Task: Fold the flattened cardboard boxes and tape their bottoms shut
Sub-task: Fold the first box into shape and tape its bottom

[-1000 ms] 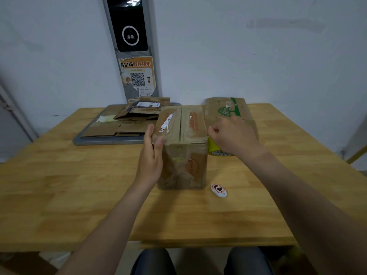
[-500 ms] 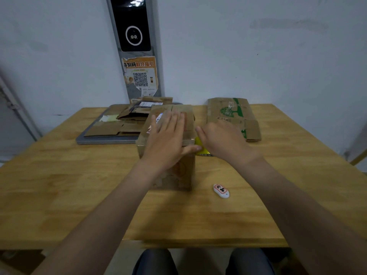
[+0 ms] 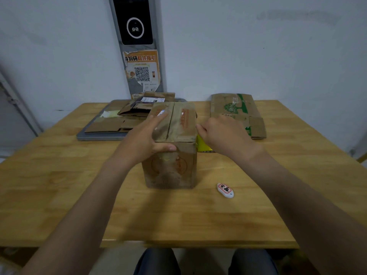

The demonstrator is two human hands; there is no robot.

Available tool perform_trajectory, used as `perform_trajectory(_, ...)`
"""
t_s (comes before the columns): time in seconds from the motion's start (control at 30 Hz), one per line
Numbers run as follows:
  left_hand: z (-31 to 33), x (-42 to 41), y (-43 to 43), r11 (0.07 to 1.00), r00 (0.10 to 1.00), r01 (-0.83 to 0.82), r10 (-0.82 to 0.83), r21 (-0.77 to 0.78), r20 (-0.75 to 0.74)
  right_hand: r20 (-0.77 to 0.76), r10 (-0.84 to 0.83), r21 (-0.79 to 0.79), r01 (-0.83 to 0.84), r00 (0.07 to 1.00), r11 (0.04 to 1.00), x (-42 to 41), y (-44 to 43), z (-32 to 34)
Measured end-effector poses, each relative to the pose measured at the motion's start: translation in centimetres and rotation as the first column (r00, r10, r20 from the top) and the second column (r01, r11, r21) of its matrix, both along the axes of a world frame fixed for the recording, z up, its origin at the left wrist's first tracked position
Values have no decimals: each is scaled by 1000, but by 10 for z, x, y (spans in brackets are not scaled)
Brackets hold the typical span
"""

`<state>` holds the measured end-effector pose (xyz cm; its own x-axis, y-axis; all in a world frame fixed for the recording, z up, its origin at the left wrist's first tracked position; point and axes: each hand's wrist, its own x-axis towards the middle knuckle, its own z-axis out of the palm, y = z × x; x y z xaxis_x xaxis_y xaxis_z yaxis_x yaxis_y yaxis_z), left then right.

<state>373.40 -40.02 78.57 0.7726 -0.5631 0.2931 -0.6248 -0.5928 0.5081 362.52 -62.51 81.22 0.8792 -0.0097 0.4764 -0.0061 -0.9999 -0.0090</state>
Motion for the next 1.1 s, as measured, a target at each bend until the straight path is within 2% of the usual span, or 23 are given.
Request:
perform_trajectory(0.13,-25,8,16,970,996,90,-82,-224,45,15,21,9,-21,1000,1000,0,-1,-5)
perform_trajectory(0.3,-41,1,13,881,998,52,-61,-470,-3,27,44,56,-46,999,997,-2,-3,-10)
perform_trajectory(0.4,-43,-6,7,810,998,-46,19,-584,-53,27,87,129,-90,996,988,-6,-4,-11)
perform_trajectory(0.47,-45,-9,4,766,985,-168,107,-621,-134,-2,112,168,-110,994,980,-11,-2,-11)
perform_trajectory(0.57,-52,-14,6,735,940,-325,184,-596,-286,-73,217,313,-184,974,932,-21,-2,-7)
perform_trajectory(0.63,-48,-18,14,747,928,-355,210,-562,-307,-116,285,419,-213,951,882,-30,1,-4)
perform_trajectory(0.7,-38,-23,22,761,910,-412,366,-502,-194,-154,364,525,-236,919,818,-37,7,-5)
perform_trajectory(0.77,-25,-37,19,809,891,-382,451,-446,55,-131,444,615,-278,886,738,-42,15,-7)
perform_trajectory(0.83,-17,-58,9,931,929,-218,290,-293,230,-72,496,677,-323,865,661,-44,24,-10)
perform_trajectory(0.9,-22,-74,2,983,959,-117,148,-140,242,-44,504,744,-309,862,593,-45,31,-11)
perform_trajectory(1.0,-31,-74,3,979,947,-149,181,-137,264,-25,475,803,-265,880,533,-44,36,-13)
perform_trajectory(1.1,-32,-68,4,979,955,-151,180,-137,235,-58,434,807,-213,899,551,-41,37,-14)
